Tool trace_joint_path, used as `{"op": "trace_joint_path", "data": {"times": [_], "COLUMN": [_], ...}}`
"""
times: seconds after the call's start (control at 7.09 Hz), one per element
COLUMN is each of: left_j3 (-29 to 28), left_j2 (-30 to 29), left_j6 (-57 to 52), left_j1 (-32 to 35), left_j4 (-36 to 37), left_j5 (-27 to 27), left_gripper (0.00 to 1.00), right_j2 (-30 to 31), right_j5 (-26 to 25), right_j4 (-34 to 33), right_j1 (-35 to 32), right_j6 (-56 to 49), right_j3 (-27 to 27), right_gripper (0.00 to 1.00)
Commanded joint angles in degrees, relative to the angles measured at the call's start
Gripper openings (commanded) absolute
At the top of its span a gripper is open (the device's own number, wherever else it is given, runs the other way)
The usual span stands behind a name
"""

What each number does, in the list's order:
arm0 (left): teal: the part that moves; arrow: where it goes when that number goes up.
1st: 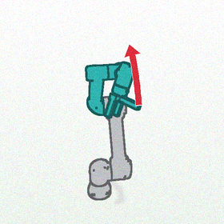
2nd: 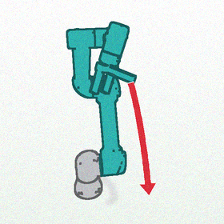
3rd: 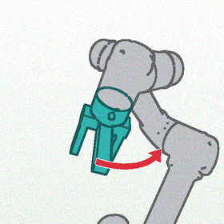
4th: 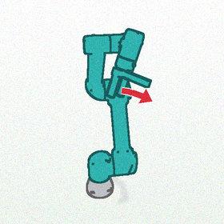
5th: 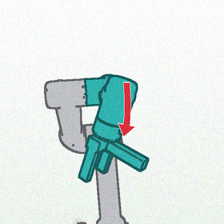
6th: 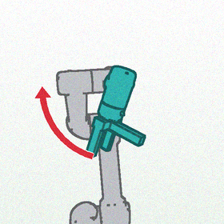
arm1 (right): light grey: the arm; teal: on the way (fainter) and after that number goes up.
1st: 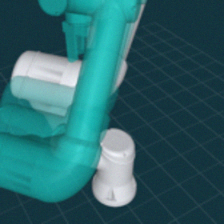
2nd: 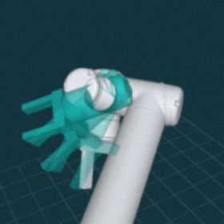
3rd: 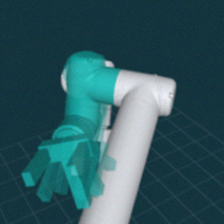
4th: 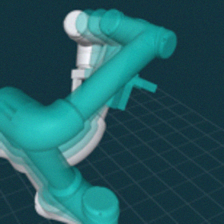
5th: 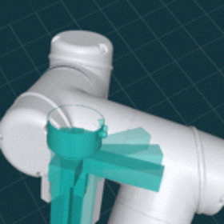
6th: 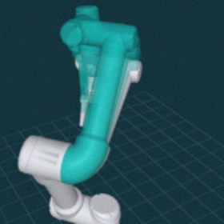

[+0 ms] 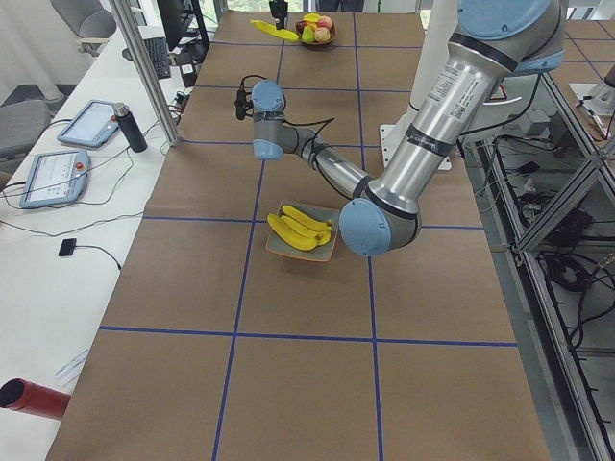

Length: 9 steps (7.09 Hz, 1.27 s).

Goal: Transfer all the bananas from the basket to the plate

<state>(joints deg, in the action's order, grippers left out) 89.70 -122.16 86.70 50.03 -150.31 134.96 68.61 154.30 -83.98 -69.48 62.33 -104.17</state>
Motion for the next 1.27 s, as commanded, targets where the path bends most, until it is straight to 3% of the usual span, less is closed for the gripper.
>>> {"op": "trace_joint_path", "data": {"times": [0.0, 0.28, 0.85, 1.13], "left_j3": [1.00, 0.83, 1.00, 0.82], "left_j2": [-5.08, -9.12, -10.37, -10.29], "left_j6": [2.06, 2.34, 2.43, 2.43], "left_j1": [-7.02, -12.30, -13.21, -13.20], "left_j4": [-1.13, -0.78, -1.30, -1.39], "left_j5": [-3.35, -8.37, -8.92, -8.92], "left_gripper": [1.00, 1.00, 1.00, 1.00], "right_j2": [-0.67, -1.63, -4.61, -7.86], "right_j5": [0.04, 0.04, 1.53, 0.92], "right_j4": [3.11, 3.65, 3.65, 3.65], "right_j1": [2.94, 5.48, 12.59, 15.50], "right_j6": [0.43, 0.43, 1.56, 7.79], "right_j3": [0.02, -0.06, -2.34, -2.52], "right_gripper": [0.00, 0.00, 0.00, 0.00]}}
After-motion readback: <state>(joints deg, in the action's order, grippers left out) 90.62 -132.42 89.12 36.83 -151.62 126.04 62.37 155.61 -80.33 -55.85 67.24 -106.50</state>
